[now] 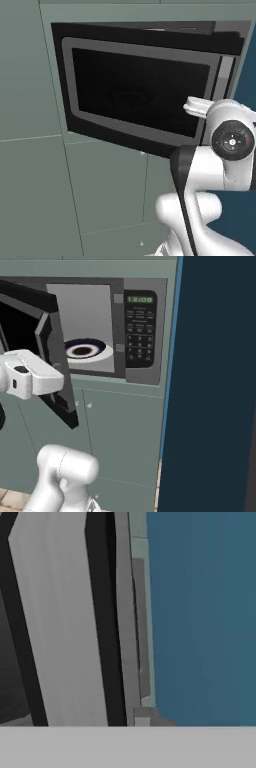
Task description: Pick the eggplant from the counter and place it in the microwave. Then turn on the microwave.
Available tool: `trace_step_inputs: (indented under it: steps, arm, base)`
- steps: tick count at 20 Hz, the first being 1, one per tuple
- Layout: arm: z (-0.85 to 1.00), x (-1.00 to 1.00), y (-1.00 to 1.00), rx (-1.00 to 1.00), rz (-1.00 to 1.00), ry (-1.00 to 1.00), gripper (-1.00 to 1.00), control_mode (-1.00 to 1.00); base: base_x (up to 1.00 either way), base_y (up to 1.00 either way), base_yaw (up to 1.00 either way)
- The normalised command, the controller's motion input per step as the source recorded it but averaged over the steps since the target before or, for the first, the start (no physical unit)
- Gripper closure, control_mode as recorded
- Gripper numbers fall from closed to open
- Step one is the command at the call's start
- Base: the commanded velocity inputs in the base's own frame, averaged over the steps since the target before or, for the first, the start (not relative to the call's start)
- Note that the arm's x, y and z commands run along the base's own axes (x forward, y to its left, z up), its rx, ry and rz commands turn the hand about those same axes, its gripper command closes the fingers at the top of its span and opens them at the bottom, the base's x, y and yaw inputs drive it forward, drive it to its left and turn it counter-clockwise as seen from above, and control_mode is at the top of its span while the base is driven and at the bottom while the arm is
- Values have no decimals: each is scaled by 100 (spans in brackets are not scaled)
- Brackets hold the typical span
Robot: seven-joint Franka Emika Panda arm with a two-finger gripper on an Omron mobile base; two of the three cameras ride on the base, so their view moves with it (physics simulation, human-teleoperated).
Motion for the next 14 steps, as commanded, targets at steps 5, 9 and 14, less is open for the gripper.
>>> trace_step_inputs:
  steps: [5, 9, 14]
  arm:
    - [0, -90, 0, 0, -8, -12, 100, -100]
    - [0, -85, 0, 0, -7, -11, 100, -100]
    - [0, -70, 1, 0, -4, -7, 100, -100]
  base:
    - [0, 0, 0]
    - [0, 0, 0]
    - [0, 0, 0]
